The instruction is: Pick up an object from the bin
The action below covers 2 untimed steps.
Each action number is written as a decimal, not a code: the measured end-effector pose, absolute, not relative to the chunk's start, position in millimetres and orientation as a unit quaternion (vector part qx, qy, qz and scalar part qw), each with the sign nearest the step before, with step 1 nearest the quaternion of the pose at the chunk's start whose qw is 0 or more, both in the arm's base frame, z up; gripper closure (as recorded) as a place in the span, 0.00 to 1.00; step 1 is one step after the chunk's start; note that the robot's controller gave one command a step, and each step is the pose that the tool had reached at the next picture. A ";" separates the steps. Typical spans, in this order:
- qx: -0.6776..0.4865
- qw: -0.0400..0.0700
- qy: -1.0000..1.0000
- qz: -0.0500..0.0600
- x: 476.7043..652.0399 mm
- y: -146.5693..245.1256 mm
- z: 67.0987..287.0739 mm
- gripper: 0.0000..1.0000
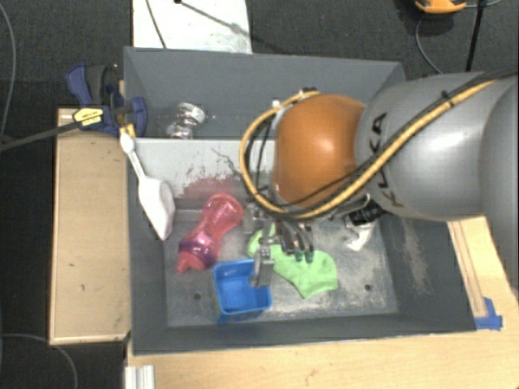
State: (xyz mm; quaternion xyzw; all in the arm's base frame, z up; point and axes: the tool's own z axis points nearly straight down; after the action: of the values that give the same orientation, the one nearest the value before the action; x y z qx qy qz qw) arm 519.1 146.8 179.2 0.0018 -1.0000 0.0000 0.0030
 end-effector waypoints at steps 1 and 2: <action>-0.001 -0.001 -1.000 -0.001 520.9 145.9 183.9 0.00; 0.050 -0.003 -0.999 -0.001 513.1 145.2 130.6 0.00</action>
Offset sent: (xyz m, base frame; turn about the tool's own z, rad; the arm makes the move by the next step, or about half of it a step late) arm -0.0165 -0.0030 -0.1092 -0.2040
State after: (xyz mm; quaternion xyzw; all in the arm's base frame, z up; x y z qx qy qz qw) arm 513.1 145.2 130.6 0.0501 -0.9987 -0.0006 -0.0026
